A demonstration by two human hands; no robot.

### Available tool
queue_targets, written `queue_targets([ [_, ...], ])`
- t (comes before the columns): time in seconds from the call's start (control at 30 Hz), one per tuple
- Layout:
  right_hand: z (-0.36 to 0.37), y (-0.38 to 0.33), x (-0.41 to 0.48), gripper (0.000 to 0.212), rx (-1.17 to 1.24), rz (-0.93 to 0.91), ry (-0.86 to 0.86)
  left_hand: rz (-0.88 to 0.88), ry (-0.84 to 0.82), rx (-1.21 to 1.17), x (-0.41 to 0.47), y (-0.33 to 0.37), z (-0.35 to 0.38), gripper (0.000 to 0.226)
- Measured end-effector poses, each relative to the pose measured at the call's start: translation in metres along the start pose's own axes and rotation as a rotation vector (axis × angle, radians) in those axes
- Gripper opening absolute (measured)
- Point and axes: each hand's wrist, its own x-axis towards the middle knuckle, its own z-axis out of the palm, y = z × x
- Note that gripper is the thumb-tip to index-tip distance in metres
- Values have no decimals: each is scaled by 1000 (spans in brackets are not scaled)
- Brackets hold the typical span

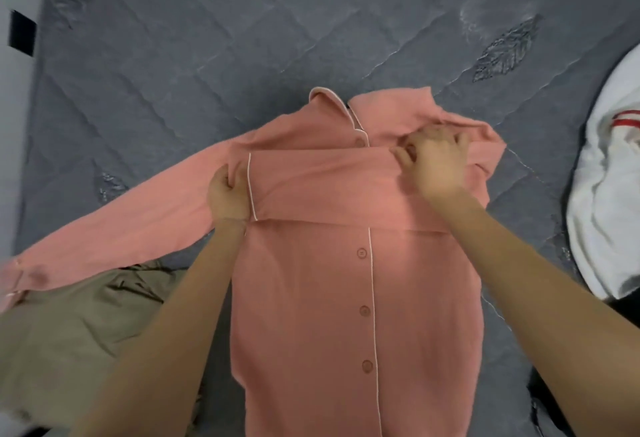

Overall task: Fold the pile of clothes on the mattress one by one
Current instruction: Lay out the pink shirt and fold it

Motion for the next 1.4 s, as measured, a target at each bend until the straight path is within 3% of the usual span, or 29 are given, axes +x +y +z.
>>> queue_targets([
  [0.1, 12, -4, -3, 31, -49, 41, 44, 106, -15, 151, 6, -9, -1, 37],
  [0.17, 17, -10, -11, 32, -8, 62, 105, 139, 9, 245, 2, -11, -6, 9],
  [0.27, 21, -25, -30, 37, 55, -4, 168, 328, 50, 460, -6, -21, -13, 51],
  [0.33, 27, -37, -42, 42, 83, -64, 129, 452, -64, 663, -11, -29, -16, 52],
  [0.4, 34, -48, -53, 49, 88, -80, 8, 474, -260, 884, -11, -40, -16, 55],
  [0.47, 42, -56, -59, 57, 59, -38, -136, 478, -345, 981, -7, -53, -19, 58],
  [0.57, 43, -77, -61, 63, 75, 34, -181, 469, -352, 980, -3, -60, -31, 63],
  [0.77, 28, -161, -63, 67, 141, -172, -140, 353, -251, 954, 12, -69, -90, 66],
  [1.03, 43, -262, -69, 74, 154, -306, -206, 30, -46, 897, 51, -123, -228, 64],
  [1.4, 62, -350, -89, 77, 138, -404, -292, -110, 92, 828, 57, -177, -325, 59],
])
